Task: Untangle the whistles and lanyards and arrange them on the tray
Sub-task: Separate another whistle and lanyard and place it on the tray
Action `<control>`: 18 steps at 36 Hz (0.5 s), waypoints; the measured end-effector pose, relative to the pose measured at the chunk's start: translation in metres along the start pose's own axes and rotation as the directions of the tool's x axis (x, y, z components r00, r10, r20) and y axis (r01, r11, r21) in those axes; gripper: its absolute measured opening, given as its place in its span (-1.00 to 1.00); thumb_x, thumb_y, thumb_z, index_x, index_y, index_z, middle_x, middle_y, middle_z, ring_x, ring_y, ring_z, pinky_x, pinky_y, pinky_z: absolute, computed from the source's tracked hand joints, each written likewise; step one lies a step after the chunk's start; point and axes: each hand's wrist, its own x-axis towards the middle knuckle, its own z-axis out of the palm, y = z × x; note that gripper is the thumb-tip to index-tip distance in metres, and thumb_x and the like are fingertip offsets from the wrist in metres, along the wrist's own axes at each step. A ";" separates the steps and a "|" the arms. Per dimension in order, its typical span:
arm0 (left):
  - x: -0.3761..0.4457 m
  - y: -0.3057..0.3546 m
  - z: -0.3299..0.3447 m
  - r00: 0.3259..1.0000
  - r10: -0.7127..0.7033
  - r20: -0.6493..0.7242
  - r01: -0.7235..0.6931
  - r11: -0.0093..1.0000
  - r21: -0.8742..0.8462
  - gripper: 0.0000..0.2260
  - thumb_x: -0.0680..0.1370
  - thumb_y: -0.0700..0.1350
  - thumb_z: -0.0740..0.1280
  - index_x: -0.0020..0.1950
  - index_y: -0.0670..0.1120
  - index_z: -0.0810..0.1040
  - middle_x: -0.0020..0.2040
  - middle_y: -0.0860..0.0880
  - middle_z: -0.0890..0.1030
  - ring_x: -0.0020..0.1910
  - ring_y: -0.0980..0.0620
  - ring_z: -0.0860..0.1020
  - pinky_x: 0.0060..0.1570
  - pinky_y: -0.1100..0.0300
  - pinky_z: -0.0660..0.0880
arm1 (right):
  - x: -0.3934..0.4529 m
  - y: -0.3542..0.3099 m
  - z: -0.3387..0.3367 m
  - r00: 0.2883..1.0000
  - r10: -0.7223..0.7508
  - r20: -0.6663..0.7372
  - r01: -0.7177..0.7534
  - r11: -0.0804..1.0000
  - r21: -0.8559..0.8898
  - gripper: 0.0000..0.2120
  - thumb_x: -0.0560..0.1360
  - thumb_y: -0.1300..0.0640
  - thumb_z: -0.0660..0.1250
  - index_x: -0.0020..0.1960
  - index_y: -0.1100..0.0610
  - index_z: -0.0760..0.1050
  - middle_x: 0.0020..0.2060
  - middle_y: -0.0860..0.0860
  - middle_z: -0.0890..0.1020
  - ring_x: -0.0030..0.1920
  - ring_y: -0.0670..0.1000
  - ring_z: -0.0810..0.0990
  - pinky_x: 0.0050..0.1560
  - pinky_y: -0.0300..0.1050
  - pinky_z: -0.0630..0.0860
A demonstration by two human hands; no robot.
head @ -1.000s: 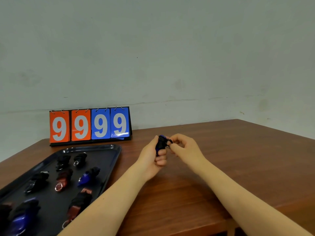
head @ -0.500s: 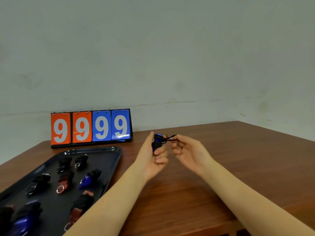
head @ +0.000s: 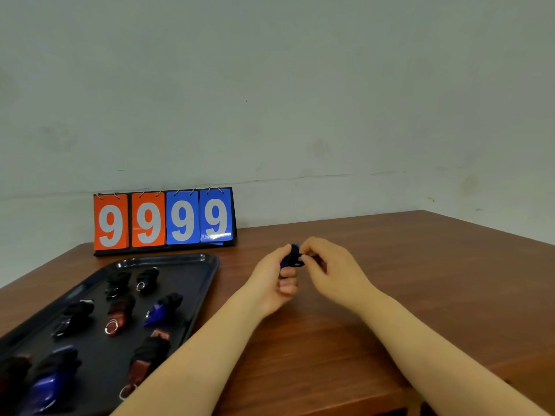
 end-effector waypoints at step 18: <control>-0.004 -0.005 0.007 0.959 0.281 -0.043 -0.210 0.804 0.557 -0.78 0.67 0.03 0.10 0.12 -0.05 0.46 -0.31 0.02 0.37 -0.42 0.13 0.30 -0.51 0.30 0.25 | 0.009 0.002 -0.006 0.859 0.461 0.225 -0.477 0.558 0.679 -0.84 0.56 0.16 0.32 -0.07 0.22 0.64 -0.25 0.12 0.59 -0.32 -0.02 0.47 -0.32 -0.23 0.45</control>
